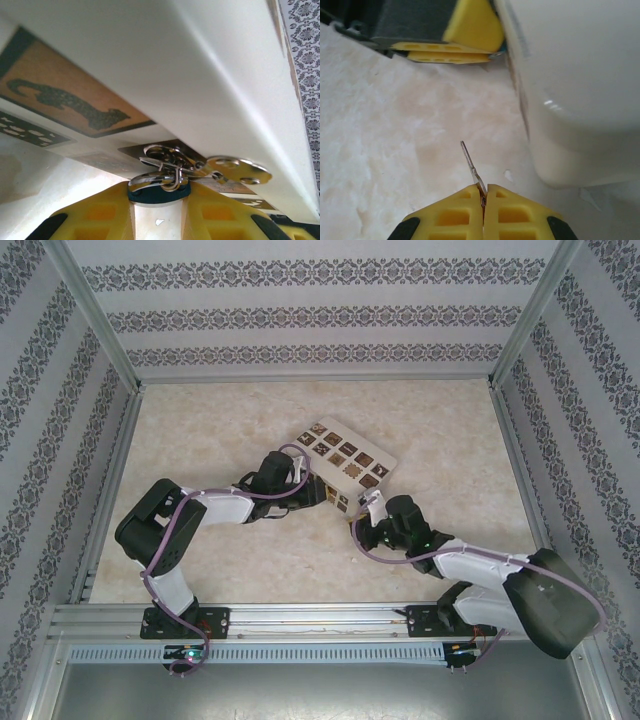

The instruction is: Unlock the padlock with the key

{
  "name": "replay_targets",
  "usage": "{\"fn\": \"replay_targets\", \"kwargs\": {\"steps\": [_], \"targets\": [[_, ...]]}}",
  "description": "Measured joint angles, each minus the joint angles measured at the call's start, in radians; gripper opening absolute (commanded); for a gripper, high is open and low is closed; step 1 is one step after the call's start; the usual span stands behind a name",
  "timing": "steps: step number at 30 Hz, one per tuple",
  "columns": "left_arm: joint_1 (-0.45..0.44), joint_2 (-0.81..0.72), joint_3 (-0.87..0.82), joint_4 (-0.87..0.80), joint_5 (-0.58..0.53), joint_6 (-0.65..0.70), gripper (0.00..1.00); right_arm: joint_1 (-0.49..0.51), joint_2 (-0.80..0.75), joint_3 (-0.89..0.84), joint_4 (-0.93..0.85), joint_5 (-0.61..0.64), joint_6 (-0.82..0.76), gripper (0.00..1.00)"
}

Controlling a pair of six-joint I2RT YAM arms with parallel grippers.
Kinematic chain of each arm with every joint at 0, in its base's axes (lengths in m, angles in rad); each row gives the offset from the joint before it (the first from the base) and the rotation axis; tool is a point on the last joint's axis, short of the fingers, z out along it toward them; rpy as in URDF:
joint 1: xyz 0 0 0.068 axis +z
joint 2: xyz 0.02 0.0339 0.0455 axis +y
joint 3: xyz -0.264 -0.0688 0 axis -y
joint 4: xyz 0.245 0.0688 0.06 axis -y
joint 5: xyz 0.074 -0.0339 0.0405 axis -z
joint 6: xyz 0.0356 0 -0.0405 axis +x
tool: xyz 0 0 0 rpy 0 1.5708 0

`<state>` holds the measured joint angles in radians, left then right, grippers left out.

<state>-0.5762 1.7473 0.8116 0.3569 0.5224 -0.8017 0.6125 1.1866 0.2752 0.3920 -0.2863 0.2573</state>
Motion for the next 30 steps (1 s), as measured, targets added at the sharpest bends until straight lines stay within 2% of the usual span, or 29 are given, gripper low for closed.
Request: {"fn": "replay_targets", "kwargs": {"steps": [13,17,23,30], "targets": [[0.000,0.000,0.008,-0.008,-0.007,0.000,0.24,-0.140,0.055,0.051,-0.008,0.003,-0.019,0.00],[-0.002,0.000,0.018,-0.008,-0.010,-0.011,0.24,-0.124,0.047,0.058,-0.006,-0.021,-0.034,0.00],[-0.008,0.000,0.018,0.006,-0.010,-0.072,0.24,-0.043,0.005,0.024,0.014,-0.024,-0.036,0.00],[-0.018,0.000,0.018,0.034,-0.014,-0.131,0.24,0.010,0.050,0.015,0.071,0.013,-0.036,0.00]]}}
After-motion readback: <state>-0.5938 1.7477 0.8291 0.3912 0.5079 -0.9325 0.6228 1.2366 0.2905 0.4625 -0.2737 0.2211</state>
